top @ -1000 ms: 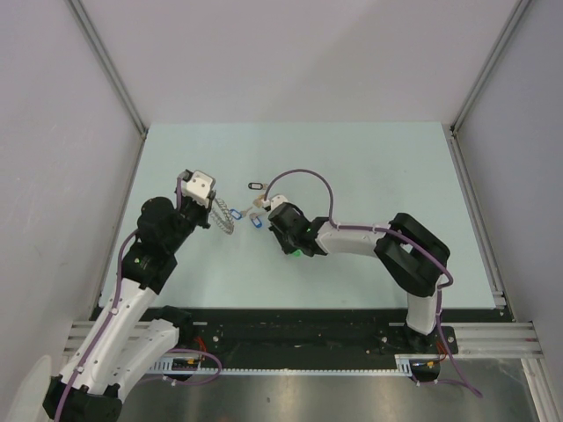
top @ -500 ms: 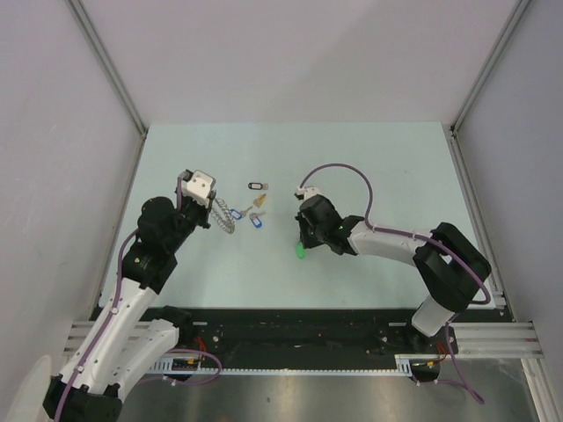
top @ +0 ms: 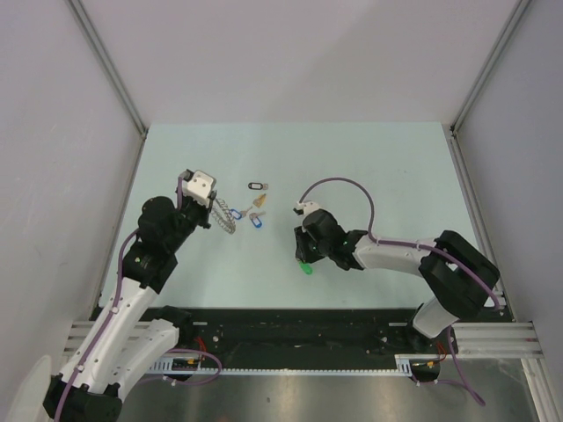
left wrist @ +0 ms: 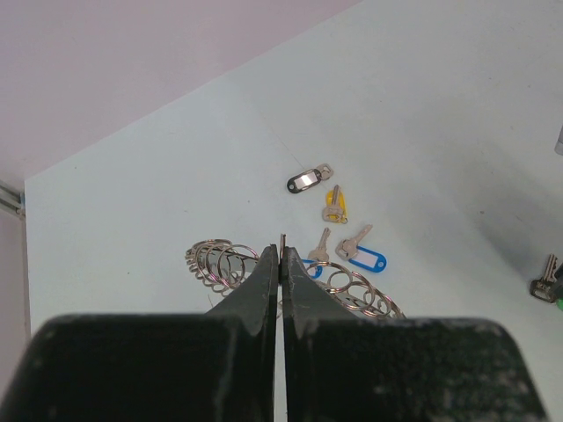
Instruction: Put the keys on the keyring
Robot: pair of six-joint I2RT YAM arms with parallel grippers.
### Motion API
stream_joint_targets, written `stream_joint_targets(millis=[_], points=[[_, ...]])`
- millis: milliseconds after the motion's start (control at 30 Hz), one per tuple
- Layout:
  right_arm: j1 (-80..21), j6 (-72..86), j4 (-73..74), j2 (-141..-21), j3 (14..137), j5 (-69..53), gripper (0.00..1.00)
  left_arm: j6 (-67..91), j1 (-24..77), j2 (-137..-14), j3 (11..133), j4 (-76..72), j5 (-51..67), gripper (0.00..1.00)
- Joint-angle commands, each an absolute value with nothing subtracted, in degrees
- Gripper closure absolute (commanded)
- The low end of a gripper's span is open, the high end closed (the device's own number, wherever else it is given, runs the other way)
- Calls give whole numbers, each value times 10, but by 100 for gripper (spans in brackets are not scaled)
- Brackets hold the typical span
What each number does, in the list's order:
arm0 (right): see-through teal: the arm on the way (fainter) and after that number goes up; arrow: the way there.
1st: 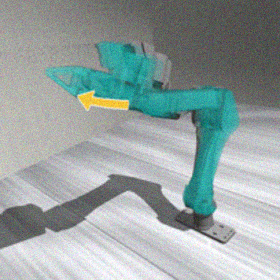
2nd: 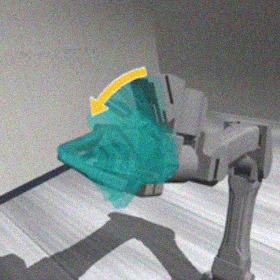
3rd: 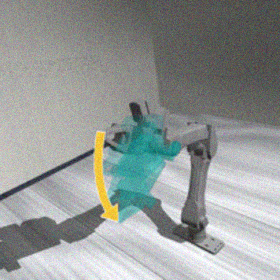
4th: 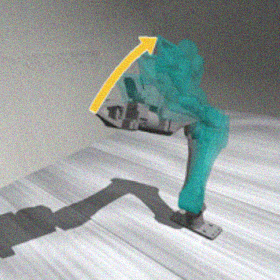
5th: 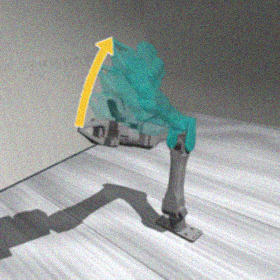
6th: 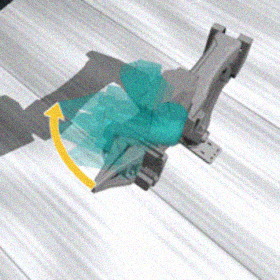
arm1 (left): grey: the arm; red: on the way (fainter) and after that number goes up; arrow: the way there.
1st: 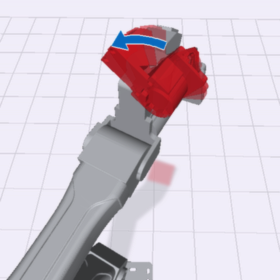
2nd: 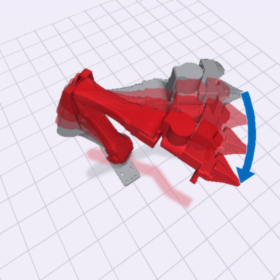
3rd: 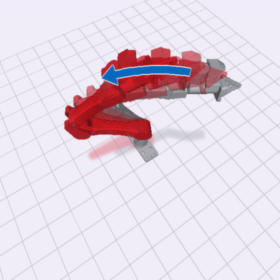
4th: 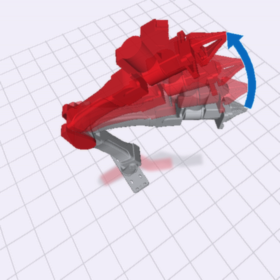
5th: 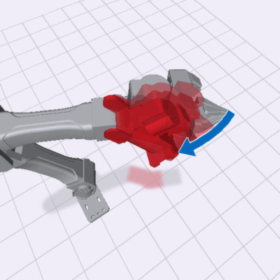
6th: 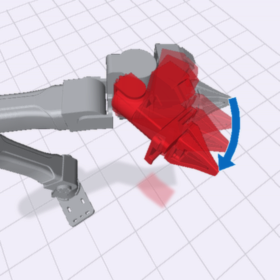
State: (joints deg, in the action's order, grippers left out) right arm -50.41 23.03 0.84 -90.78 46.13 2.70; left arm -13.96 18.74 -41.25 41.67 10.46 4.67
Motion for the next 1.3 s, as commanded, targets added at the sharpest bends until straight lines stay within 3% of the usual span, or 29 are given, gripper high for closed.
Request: stream_joint_targets(millis=[0,133,400,667,1267], points=[[-498,173,-26,-861,465,-19,68,-136,188,-407,420,73,52,100],[-468,115,31,-845,486,-67,60,-136,187,-409,421,73,57,100],[-459,40,177,-915,588,-114,59,-137,188,-410,422,75,56,100],[-437,40,276,-992,666,-152,62,-138,188,-412,424,78,62,100],[-426,18,344,-1093,746,-201,72,-138,188,-416,425,79,65,99]])
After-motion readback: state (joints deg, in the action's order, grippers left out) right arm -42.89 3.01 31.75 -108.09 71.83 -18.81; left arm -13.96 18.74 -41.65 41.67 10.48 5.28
